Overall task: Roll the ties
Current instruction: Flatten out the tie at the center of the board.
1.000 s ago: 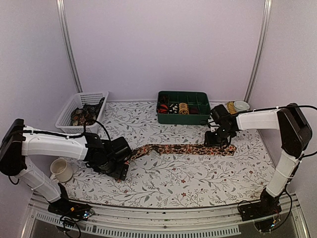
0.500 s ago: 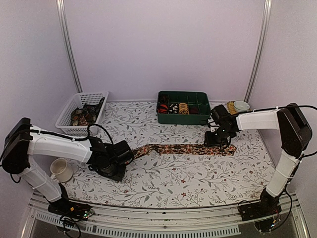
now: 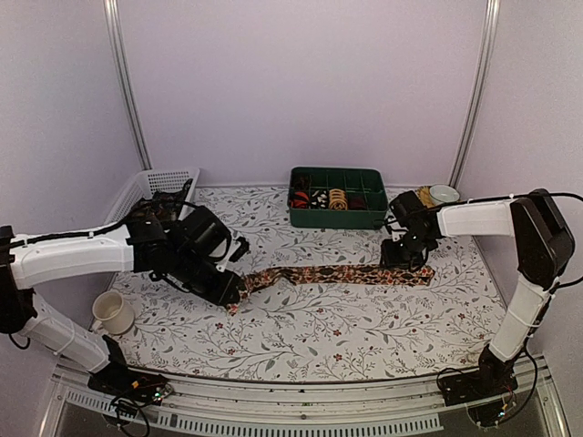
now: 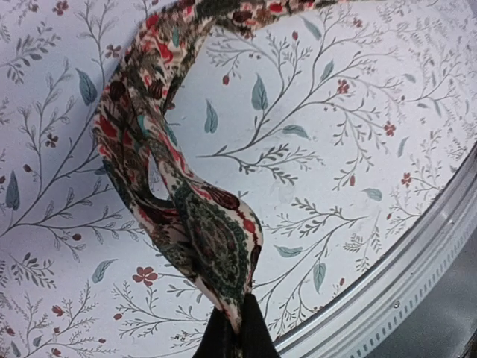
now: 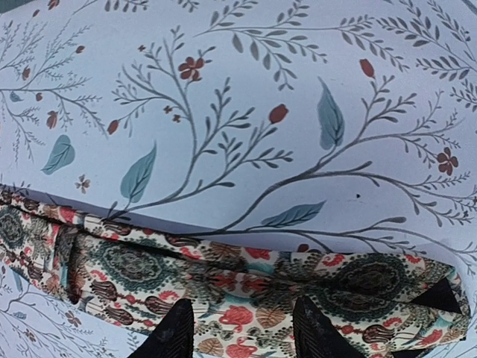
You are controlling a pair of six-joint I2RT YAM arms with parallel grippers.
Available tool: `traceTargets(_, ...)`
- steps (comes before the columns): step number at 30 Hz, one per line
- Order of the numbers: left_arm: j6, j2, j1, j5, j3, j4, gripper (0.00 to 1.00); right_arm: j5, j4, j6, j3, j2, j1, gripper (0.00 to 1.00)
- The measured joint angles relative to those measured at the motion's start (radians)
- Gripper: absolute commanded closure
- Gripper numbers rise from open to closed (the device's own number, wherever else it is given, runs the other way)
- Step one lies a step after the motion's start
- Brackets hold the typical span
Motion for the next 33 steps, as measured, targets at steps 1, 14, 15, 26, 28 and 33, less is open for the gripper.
traceTargets(1,0.020,-0.024,0.027,0.038,0.006,-0.004,0.99,0.005,-0.005,0.000,0.000,0.001,-0.008,0.54)
traceTargets(14,0.259,0.082,0.328,0.089,0.071,-0.198,0.94,0.060,-0.032,-0.005,0.018,0.066,-0.042,0.54)
traceTargets(15,0.270,0.101,0.339,0.085,0.078,-0.199,0.94,0.063,-0.032,-0.005,0.020,0.067,-0.042,0.54)
traceTargets(26,0.318,0.303,0.452,-0.003,0.126,-0.197,0.70,0.059,-0.027,-0.015,0.022,0.066,-0.041,0.46)
traceTargets(28,0.331,0.329,0.465,-0.016,0.145,-0.198,0.67,0.059,-0.027,-0.015,0.022,0.066,-0.041,0.46)
traceTargets(33,0.345,0.385,0.499,-0.068,0.202,-0.206,0.60,0.059,-0.027,-0.016,0.022,0.066,-0.041,0.46)
